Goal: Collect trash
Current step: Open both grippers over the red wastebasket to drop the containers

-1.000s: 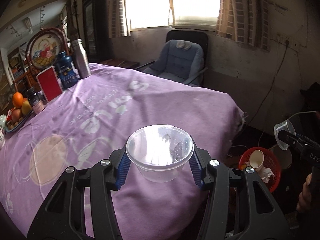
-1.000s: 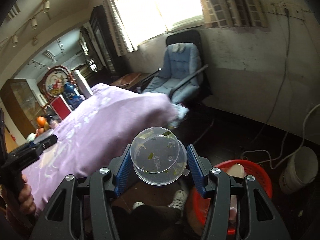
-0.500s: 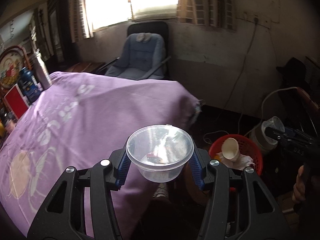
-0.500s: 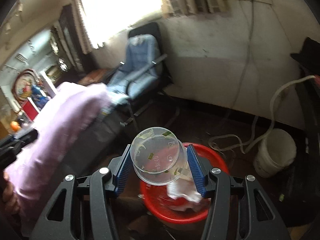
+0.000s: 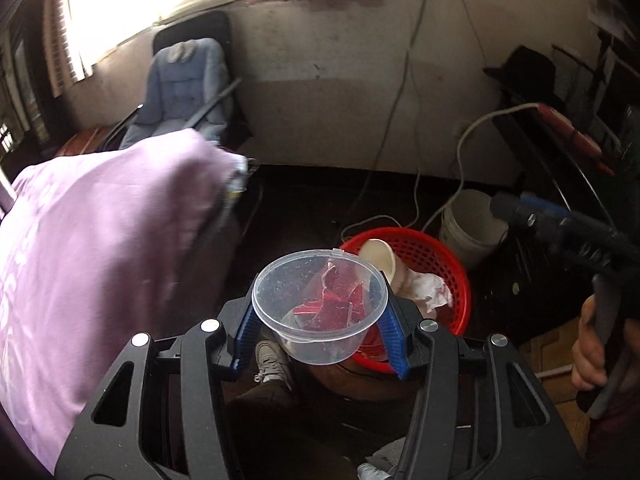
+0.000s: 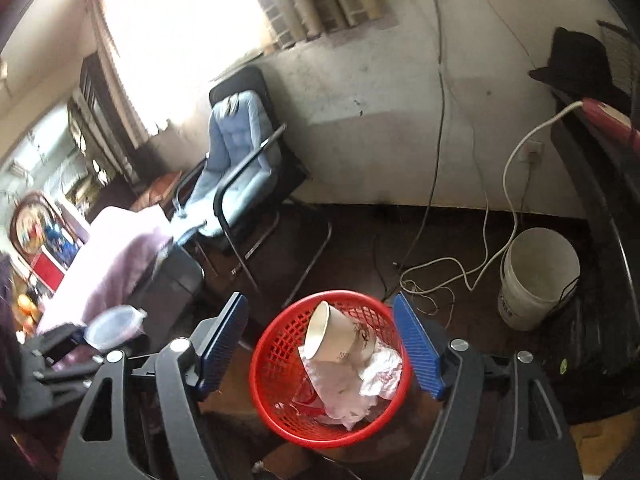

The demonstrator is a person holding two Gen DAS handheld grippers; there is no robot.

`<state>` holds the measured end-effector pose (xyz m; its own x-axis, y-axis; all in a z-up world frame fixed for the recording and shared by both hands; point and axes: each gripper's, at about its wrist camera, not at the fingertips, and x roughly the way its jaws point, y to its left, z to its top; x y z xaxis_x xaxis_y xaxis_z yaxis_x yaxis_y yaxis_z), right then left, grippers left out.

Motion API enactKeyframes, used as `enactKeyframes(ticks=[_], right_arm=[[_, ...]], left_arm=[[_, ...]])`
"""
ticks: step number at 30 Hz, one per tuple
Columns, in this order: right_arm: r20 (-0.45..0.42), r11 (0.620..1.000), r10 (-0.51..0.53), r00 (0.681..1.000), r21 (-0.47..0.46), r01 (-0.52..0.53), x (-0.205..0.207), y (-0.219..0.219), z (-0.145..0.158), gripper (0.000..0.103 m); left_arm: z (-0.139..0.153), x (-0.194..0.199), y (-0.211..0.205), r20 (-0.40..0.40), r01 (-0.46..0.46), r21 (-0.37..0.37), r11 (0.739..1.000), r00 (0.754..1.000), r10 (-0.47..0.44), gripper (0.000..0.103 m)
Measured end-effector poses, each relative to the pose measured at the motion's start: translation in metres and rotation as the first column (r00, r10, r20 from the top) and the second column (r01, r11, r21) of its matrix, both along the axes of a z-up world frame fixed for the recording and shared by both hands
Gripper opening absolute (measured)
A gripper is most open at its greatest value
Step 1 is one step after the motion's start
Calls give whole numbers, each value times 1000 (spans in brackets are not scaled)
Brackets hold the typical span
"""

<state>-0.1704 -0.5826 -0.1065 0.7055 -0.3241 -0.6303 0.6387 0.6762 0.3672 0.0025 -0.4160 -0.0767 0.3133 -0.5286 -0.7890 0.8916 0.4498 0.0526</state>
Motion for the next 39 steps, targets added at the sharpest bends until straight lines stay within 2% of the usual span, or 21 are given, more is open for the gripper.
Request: enactKeyframes(ticks=[9, 25, 29, 36, 39], right_arm=[[40, 999, -40, 998, 28, 39, -17, -9, 1, 75], [26, 995, -63, 998, 84, 60, -18, -19, -15, 75], [28, 994, -60, 998, 89, 57, -18, -20, -16, 75], [32, 995, -39, 999, 93, 36, -12, -14, -15, 75], [33, 996, -26, 999, 90, 23, -9, -10, -13, 76]], left_arm=[[-17, -16, -33, -11, 68, 35, 997, 998, -68, 52], [-53, -22, -70, -72, 136, 108, 985, 989, -129, 54], [-43, -16, -65, -64, 115, 76, 990, 992, -110, 77], [-30, -8, -54, -57, 75, 54, 996, 996, -72, 84], [-25, -6, -46, -25, 50, 49, 998, 999, -48, 87]])
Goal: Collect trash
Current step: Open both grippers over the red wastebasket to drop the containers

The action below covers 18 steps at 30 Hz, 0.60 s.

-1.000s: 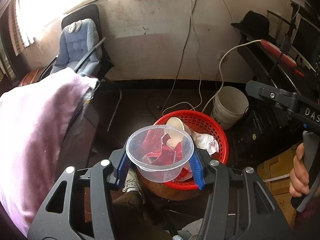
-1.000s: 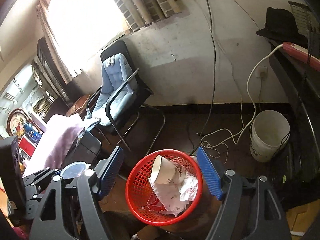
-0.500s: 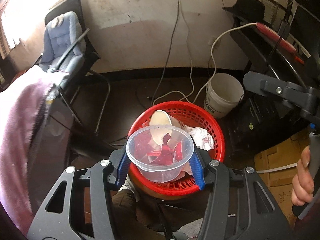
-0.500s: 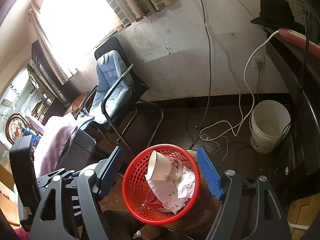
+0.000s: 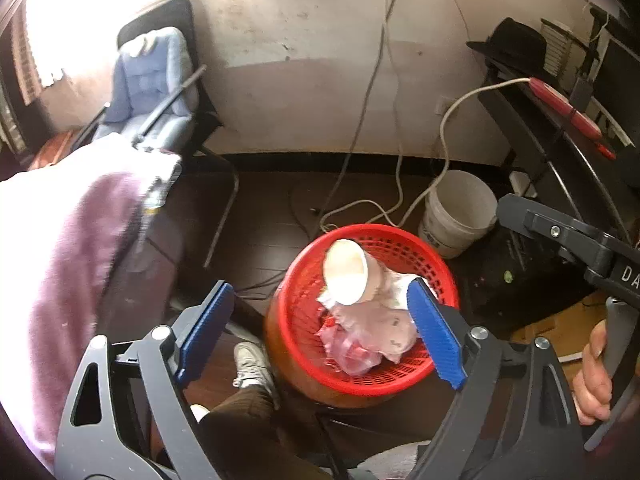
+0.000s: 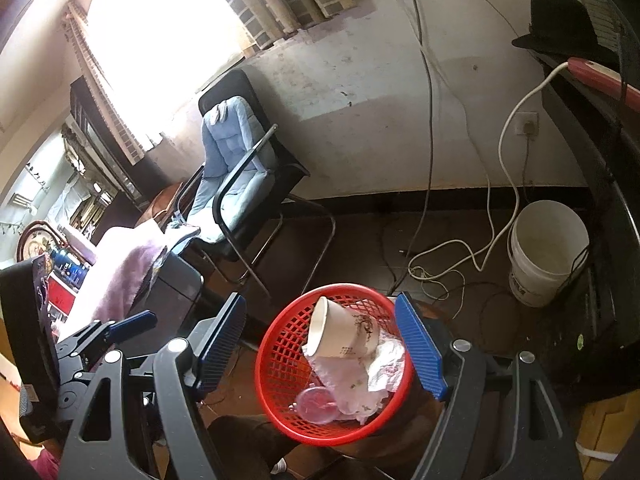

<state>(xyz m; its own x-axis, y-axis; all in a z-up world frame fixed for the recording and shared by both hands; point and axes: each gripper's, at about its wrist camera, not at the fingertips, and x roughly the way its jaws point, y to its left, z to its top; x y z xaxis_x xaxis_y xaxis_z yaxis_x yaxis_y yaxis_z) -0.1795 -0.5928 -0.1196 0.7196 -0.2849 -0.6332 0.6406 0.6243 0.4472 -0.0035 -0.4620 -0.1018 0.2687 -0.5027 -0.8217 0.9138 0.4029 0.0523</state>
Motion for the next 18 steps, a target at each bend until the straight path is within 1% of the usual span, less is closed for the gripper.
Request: enactKeyframes(ticks=[5, 10, 14, 18], right_arm=[[-16, 1000, 18, 1000, -4, -18, 9, 10, 2, 79], [-40, 1000, 13, 999, -19, -14, 14, 20, 11, 81], [-60, 999, -5, 998, -39, 3, 15, 33, 24, 82], [-63, 997, -28, 998, -73, 23, 15, 52, 43, 87]], left_arm=[[10, 1, 18, 58, -44, -27, 999, 997, 46, 94], [24, 2, 40, 111, -83, -57, 995, 990, 89, 94], [38, 2, 62, 114, -84, -99, 992, 989, 95, 96], [51, 0, 82, 125, -63, -135, 989, 989, 81, 96]])
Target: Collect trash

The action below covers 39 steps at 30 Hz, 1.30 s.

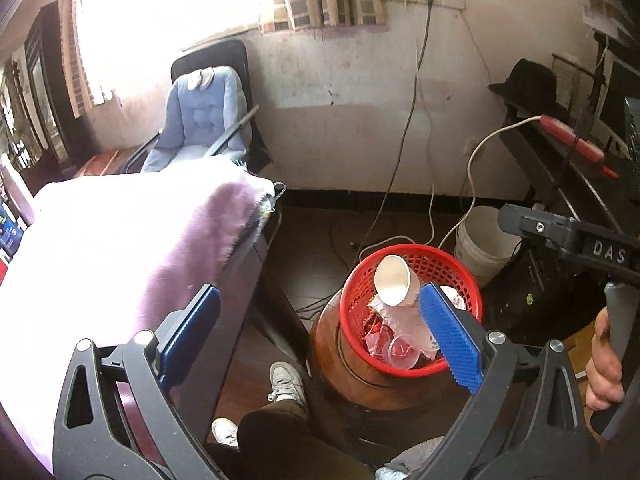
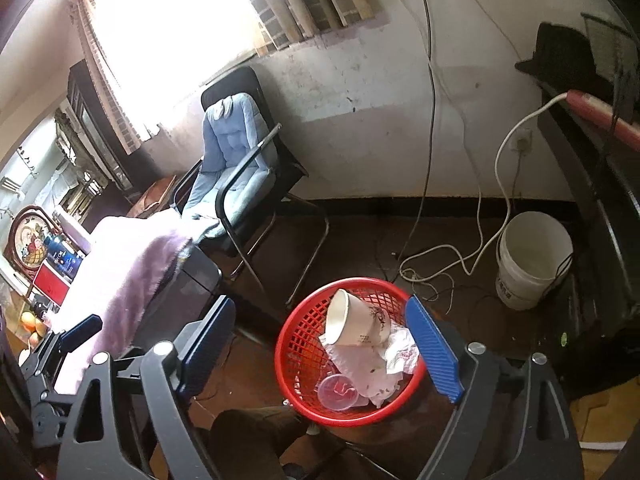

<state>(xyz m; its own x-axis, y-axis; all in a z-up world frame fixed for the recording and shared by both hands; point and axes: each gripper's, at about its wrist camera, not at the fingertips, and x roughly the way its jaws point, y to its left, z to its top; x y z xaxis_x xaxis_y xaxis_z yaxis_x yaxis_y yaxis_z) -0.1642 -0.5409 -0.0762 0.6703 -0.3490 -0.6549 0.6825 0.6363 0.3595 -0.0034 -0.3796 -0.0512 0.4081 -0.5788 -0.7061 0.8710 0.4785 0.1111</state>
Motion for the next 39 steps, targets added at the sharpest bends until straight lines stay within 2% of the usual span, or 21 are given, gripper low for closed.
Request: enactKeyframes(ticks=[6, 12, 17, 23, 33, 39], right_arm=[[-28, 996, -40, 999, -80, 38, -4, 40, 27, 95], [-111, 985, -126, 986, -133, 111, -18, 73, 33, 95], [-145, 975, -197, 970, -133, 178, -46, 88, 23, 97], [-181, 983, -166, 969, -108, 148, -53, 81, -4, 97], [-227, 989, -116, 967, -120, 90, -51, 68, -32, 97], [-227, 986, -126, 966, -135, 97, -49, 69, -35, 97]], left_arm=[[13, 0, 30, -13, 21, -44, 999, 1000, -22, 96], [23, -3, 51, -32, 27, -70, 997, 999, -29, 96], [26, -10, 56, -25, 23, -65, 998, 999, -25, 96], [16, -16, 63, -62, -9, -25, 1000, 998, 7, 96], [-11, -23, 50, -50, -84, 50, 995, 995, 86, 96], [-20, -29, 45, -11, -114, 60, 992, 993, 114, 96]])
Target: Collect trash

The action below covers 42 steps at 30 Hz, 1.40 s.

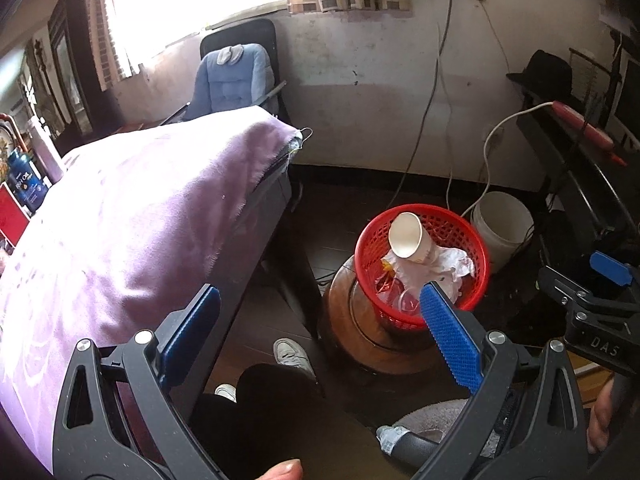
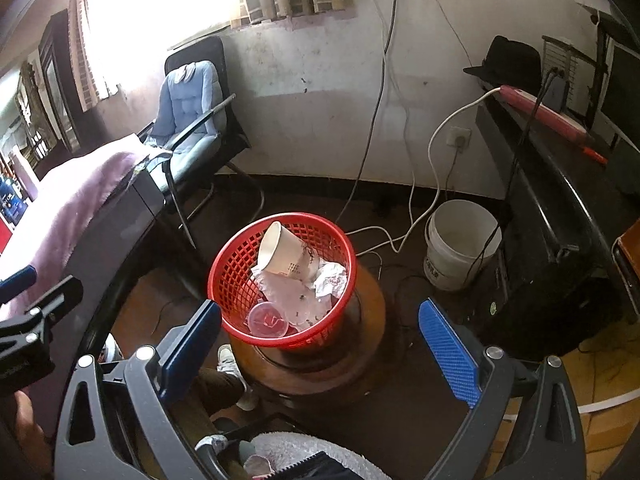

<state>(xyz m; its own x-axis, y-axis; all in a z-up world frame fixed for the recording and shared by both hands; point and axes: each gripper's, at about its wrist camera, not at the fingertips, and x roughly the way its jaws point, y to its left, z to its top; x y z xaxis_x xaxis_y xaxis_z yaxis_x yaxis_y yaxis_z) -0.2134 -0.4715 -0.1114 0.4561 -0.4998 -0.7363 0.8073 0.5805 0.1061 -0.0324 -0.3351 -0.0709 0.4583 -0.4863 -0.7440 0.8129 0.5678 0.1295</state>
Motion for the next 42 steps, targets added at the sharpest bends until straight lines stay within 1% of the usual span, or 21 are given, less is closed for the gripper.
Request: enactKeyframes(ticks=[2, 4, 7, 10, 13, 20, 27, 31, 38, 42], right_arm=[[-24, 999, 0, 1000, -42, -1, 4, 4, 1, 97], [-68, 996, 13, 998, -91, -19, 12, 10, 2, 97], [-87, 990, 61, 994, -121, -71, 21, 19, 3, 97], [-77, 989, 82, 994, -119, -91, 24, 24, 4, 97], [-71, 989, 72, 995, -122, -80, 23, 23, 5, 97], [-83, 987, 86, 993, -126, -96, 26, 26, 3, 97], [-21, 996, 57, 998, -68, -58, 18, 17, 1, 97], [-18, 997, 56, 998, -56, -57, 17, 15, 0, 97], [-18, 997, 57, 998, -53, -57, 16, 14, -2, 97], [-18, 997, 56, 998, -53, -57, 16, 14, -2, 97]], left_arm=[[-4, 0, -2, -4, -2, 8, 1000, 1000, 2, 96], [-8, 0, -3, -10, 3, 25, 1000, 1000, -3, 96], [-13, 1, -3, -18, 12, 39, 999, 1000, -12, 96], [-14, 2, -2, -22, 18, 38, 999, 1000, -17, 96], [-13, 2, 0, -15, 16, 34, 999, 1000, -16, 96], [-12, -2, 0, -8, 27, 33, 999, 1000, -27, 96], [-14, -4, -4, -14, 36, 40, 999, 999, -35, 96], [-15, -3, -6, -20, 31, 46, 998, 999, -30, 96], [-17, 1, -8, -58, 43, 41, 998, 997, -41, 96], [-16, -3, -9, -45, 55, 39, 998, 998, -53, 96]])
